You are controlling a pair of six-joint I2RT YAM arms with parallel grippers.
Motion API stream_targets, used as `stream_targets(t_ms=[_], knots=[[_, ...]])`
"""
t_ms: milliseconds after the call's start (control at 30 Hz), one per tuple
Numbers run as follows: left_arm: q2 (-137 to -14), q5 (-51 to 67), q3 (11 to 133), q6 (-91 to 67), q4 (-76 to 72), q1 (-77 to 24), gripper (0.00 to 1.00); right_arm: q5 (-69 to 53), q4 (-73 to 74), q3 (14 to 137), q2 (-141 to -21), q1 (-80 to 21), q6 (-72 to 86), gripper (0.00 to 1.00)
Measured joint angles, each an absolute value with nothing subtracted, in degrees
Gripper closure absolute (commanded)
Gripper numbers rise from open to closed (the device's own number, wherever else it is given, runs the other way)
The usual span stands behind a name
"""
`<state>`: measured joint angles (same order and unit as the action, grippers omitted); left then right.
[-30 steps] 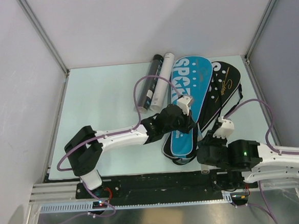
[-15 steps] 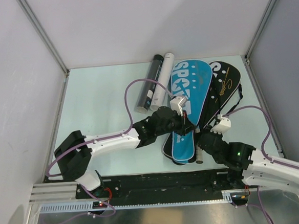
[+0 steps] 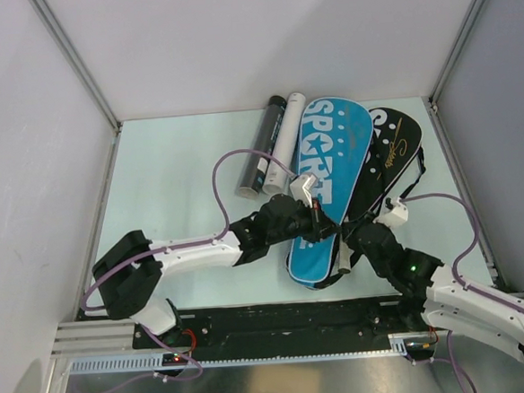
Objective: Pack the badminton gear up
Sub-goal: Place the racket in the racket bag.
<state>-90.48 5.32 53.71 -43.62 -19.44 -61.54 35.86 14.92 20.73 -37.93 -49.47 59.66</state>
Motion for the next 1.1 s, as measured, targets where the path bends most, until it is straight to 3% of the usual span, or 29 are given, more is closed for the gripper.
stream_targets(t_ms=[167, 233, 467, 533, 700, 900, 1100], knots=[[-87.8, 6.5, 52.6, -45.8, -21.8, -62.2, 1.0, 34.5, 8.2, 17.0, -38.4, -47.1, 59.7, 1.0], [-86.7, 6.7, 52.2, -46.5, -22.9, -62.2, 0.95, 33.8, 4.8, 15.1, -38.5, -46.8, 59.7, 1.0], [-84.2, 5.9, 49.9, -44.8, -20.3, -61.3, 0.53, 33.2, 0.9, 12.3, -38.1, -46.4, 60.1, 1.0], [-81.6, 3.3, 48.6, -43.0, -15.2, -60.6, 0.47, 33.1, 0.5, 12.1, -38.0, -46.2, 60.4, 1.0], [-75.4, -2.9, 46.4, -39.5, -3.5, -56.1, 0.44, 32.6, -1.0, 11.4, -38.2, -46.0, 60.6, 0.89], [-72.9, -4.1, 42.5, -37.6, 2.8, -47.9, 0.42, 30.5, -5.4, 10.3, -42.5, -46.0, 60.8, 0.87], [-77.8, -0.7, 42.3, -36.4, 4.0, -47.2, 0.43, 27.9, -8.6, 10.3, -46.8, -45.7, 61.7, 0.71]])
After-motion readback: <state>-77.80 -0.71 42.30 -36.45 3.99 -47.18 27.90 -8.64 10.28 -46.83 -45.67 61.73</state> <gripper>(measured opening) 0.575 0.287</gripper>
